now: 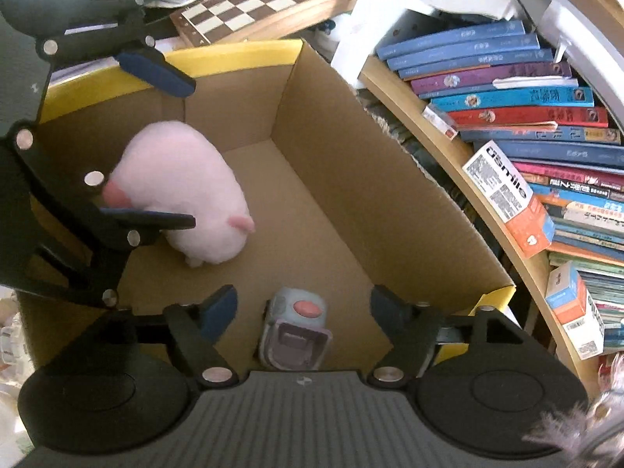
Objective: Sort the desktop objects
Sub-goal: 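Lower the pig into the box and open the left gripper while the right releases the car, then withdraw both grippers from the yellow box back over the table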
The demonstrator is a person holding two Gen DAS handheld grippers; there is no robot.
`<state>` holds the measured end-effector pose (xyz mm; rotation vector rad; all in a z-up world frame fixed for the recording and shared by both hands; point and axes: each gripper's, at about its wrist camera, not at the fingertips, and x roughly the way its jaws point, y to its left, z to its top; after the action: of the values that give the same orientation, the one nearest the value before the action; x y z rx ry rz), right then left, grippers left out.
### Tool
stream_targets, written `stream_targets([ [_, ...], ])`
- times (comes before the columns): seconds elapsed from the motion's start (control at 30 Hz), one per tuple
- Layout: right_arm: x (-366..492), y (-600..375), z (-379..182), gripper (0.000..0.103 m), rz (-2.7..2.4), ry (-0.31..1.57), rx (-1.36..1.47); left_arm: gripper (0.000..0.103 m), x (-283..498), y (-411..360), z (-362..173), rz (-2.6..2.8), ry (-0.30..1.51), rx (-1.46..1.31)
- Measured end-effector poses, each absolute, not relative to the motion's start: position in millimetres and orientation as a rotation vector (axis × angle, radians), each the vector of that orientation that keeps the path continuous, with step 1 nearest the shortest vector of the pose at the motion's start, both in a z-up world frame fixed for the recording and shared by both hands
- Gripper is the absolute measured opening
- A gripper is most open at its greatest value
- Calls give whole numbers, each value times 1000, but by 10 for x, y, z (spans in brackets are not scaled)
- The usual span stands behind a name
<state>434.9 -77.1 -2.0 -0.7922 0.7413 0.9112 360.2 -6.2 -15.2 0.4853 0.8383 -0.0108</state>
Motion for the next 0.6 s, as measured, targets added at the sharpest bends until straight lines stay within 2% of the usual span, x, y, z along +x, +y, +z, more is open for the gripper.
stream_targets([
  [0.6, 4026, -1246, 446, 86, 853, 573, -678, 95, 3117, -105, 345, 15, 679, 425],
])
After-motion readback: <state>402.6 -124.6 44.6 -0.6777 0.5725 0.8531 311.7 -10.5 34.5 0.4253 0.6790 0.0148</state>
